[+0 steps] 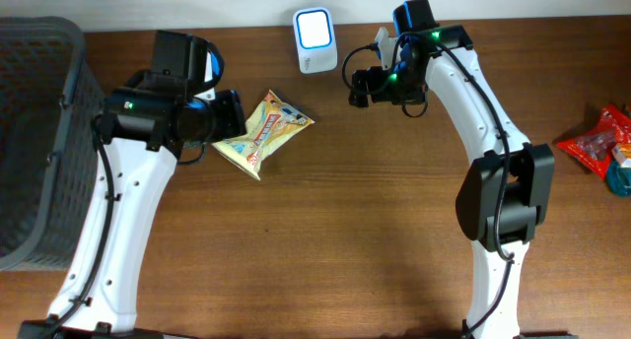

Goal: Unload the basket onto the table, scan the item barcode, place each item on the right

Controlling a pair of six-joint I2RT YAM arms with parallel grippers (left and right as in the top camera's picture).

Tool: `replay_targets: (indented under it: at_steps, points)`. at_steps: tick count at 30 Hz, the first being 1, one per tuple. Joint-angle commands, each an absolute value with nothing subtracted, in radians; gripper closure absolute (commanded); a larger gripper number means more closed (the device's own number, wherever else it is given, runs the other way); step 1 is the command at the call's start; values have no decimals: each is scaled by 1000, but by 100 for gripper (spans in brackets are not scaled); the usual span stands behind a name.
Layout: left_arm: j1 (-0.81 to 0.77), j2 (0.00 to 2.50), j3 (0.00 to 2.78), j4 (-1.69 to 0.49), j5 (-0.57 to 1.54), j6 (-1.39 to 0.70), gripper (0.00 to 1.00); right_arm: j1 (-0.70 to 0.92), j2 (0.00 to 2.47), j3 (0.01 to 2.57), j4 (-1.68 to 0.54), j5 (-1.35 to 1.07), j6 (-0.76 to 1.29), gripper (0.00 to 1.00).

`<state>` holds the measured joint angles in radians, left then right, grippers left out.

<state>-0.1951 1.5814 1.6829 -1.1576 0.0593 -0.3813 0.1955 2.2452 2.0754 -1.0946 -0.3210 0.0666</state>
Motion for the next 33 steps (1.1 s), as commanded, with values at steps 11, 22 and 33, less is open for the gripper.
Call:
replay_targets:
  at_steps: [11, 22, 33]
  points:
    - [-237, 2168, 1686, -716, 150, -485, 100, 196, 2234, 2068, -1095, -309, 56, 1]
    - [-364, 2189, 1712, -910, 605, -140, 100, 196, 2234, 2068, -1095, -309, 56, 1]
    - [-103, 2115, 1873, -1199, 64, -174, 100, 206, 2234, 2068, -1135, -633, 162, 1]
